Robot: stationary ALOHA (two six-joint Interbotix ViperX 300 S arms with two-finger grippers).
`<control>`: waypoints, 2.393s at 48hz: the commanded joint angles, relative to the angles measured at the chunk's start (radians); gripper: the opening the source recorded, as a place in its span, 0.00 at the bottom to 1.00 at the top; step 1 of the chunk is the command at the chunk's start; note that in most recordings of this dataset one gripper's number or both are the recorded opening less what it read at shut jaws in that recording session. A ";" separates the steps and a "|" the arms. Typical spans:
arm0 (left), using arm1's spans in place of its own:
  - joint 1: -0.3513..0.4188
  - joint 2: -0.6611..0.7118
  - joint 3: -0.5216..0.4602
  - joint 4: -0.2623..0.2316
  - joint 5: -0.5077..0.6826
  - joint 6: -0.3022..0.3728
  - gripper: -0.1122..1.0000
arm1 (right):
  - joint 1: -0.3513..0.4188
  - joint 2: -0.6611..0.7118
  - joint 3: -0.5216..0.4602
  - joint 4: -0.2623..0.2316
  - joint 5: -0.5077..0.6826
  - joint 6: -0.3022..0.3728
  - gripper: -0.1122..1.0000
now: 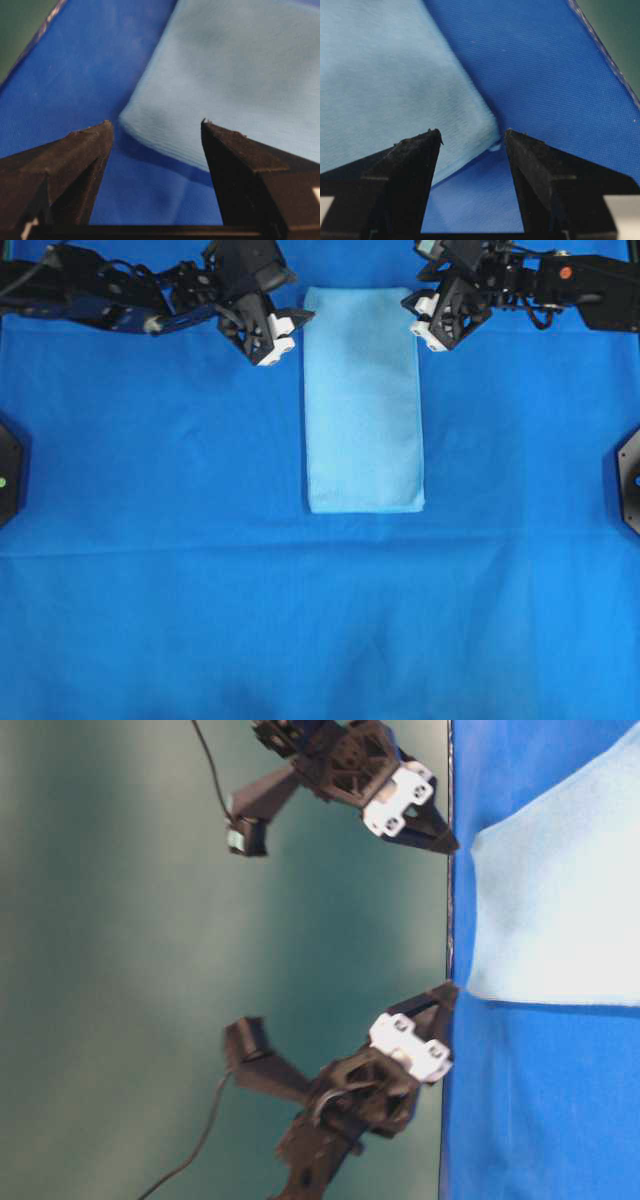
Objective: Fold the light blue towel.
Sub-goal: 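Move both grippers to the strip's far corners and grasp them, then fold the far half of the strip toward the near end with both grippers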
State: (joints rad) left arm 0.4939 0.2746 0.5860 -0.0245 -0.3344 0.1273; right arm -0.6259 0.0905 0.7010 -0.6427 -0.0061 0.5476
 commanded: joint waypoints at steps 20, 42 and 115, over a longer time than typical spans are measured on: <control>0.044 0.117 -0.110 0.002 0.000 0.002 0.69 | -0.060 0.124 -0.069 -0.015 -0.029 0.002 0.63; 0.029 0.124 -0.129 0.003 0.086 0.089 0.12 | -0.060 0.120 -0.052 -0.008 -0.008 0.023 0.14; -0.270 -0.210 0.106 0.003 0.189 0.173 0.12 | 0.370 -0.261 0.137 0.023 0.330 0.288 0.14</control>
State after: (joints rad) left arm 0.2669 0.0997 0.6750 -0.0230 -0.1473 0.3099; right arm -0.2976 -0.1442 0.8314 -0.6213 0.2976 0.8130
